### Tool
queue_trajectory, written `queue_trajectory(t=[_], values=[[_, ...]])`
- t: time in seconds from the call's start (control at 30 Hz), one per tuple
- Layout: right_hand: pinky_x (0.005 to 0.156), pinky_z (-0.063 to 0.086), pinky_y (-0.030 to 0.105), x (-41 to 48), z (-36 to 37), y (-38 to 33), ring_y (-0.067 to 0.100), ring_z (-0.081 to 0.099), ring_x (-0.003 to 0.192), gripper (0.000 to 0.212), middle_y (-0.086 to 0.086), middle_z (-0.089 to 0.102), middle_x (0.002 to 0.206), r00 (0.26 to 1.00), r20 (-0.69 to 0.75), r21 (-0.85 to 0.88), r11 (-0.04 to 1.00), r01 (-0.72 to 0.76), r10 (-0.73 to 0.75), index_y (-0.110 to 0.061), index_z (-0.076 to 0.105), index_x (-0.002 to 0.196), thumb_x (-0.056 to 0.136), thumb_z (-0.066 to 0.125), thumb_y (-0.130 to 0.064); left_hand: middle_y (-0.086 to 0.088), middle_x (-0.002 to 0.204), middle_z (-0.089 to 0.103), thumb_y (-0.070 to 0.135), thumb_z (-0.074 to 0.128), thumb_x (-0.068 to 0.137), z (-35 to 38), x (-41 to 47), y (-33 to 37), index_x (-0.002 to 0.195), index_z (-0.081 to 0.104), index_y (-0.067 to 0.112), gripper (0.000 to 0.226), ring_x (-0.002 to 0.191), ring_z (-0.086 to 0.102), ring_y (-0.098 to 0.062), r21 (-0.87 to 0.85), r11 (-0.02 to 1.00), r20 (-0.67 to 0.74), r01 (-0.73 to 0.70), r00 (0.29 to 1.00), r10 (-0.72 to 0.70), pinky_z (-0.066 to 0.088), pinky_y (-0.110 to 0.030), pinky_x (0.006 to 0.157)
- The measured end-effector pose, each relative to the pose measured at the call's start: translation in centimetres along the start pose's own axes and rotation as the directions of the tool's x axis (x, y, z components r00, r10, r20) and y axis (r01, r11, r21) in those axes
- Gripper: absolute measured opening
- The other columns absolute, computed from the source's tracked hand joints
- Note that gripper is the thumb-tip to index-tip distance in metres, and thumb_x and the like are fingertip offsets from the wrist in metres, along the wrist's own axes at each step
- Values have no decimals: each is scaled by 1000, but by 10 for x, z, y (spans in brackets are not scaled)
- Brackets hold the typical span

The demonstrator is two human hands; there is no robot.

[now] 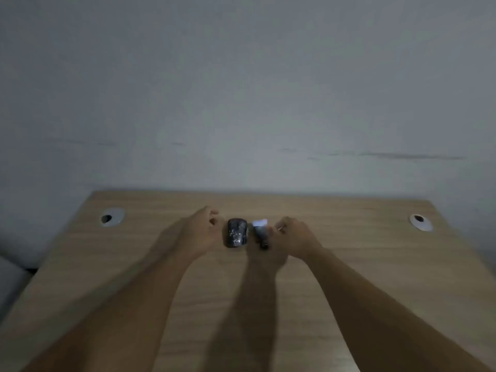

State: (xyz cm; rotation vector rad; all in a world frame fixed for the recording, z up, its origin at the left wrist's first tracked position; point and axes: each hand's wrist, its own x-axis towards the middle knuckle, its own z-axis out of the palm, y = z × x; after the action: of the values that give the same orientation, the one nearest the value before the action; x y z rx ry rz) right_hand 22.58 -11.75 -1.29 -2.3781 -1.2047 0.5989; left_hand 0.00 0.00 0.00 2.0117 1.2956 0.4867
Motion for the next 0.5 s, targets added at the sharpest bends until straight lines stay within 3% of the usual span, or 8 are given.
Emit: queue_trajectory(t=[0.07, 0.13, 0.27, 0.33, 0.4, 0.5], values=[[64, 37, 34, 8, 24, 6, 27, 63, 77, 53, 2, 64, 68, 997, -75, -2, 1000, 23, -23, -8, 64, 75, 102, 61, -55, 3, 118, 73, 39, 56, 108, 16, -7, -12, 127, 66, 16, 32, 93, 63, -14, -25, 999, -61, 44, 997, -45, 40, -12, 66], [64, 39, 35, 10, 43, 11, 25, 58, 75, 57, -2, 55, 63, 990, -139, 60, 998, 28, -19, -16, 51, 66, 102, 60, -59, 10, 110, 66, 43, 51, 111, 30, -17, -23, 127, 66, 18, 33, 94, 58, -10, -15, 999, -89, 41, 995, -42, 36, 2, 60], [97, 57, 43, -3, 74, 17, 18, 72, 97, 39, -12, 75, 91, 966, -258, 240, 969, 59, 5, -33, 60, 76, 94, 67, -66, 7, 108, 69, 41, 51, 111, 54, -35, -47, 125, 70, 15, 35, 96, 61, -12, -46, 998, -248, -41, 968, 28, 34, 7, 65], [102, 56, 50, -5, 90, 23, 16, 75, 101, 41, -16, 77, 93, 938, -346, 272, 958, 88, 12, -34, 64, 83, 87, 65, -76, 9, 113, 74, 49, 50, 109, 59, -37, -57, 124, 71, 23, 37, 97, 64, -9, 34, 994, -301, -104, 947, 109, 39, 0, 71], [104, 53, 52, -6, 102, 29, 17, 74, 105, 39, -15, 77, 97, 895, -445, 206, 972, 113, -10, -33, 68, 91, 91, 64, -72, 15, 114, 75, 64, 44, 104, 64, -36, -66, 122, 69, 31, 44, 102, 70, -11, 109, 987, -318, -118, 937, 147, 55, -27, 87], [105, 52, 53, -11, 108, 32, 21, 75, 109, 33, -13, 80, 101, 872, -488, 177, 975, 134, -31, -31, 71, 97, 96, 65, -63, 14, 111, 72, 72, 45, 95, 67, -38, -72, 120, 67, 32, 52, 105, 71, -16, 129, 984, -307, -124, 938, 159, 58, -42, 93]])
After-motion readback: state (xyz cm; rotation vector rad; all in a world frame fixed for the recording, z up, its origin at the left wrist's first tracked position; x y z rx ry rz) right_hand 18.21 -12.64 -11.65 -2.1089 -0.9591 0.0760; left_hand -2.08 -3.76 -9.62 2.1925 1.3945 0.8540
